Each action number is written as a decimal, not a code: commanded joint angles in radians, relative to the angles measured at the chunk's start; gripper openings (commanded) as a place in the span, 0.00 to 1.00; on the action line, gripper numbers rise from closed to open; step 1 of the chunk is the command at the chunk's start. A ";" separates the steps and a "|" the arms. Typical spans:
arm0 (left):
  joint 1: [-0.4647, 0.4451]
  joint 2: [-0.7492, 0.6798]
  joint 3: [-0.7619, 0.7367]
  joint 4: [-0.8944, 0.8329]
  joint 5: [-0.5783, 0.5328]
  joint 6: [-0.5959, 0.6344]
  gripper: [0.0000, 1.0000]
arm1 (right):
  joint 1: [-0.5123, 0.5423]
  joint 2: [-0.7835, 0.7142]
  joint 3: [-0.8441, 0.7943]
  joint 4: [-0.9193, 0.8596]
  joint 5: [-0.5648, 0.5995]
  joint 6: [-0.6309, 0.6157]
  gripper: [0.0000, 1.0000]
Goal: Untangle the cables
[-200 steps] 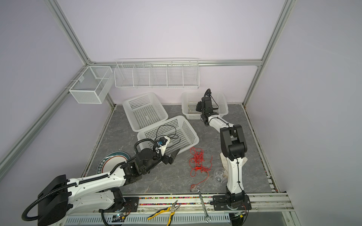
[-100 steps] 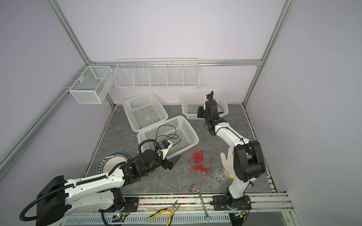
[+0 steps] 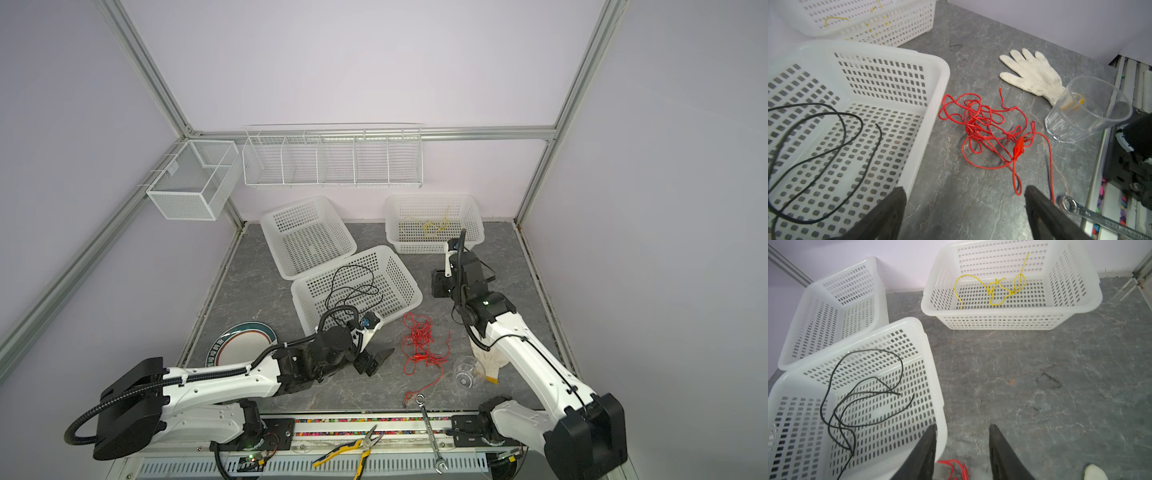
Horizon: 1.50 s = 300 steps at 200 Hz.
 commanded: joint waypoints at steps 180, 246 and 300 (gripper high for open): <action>-0.012 0.526 0.307 0.071 0.164 0.046 0.66 | 0.031 -0.263 -0.160 -0.333 -0.118 0.061 0.52; -0.011 0.500 0.342 0.089 0.142 0.043 0.00 | 0.043 -0.299 -0.146 -0.384 -0.159 0.083 0.52; -0.010 0.417 0.403 0.071 0.195 0.056 0.00 | 0.044 -0.308 -0.175 -0.348 -0.149 0.080 0.51</action>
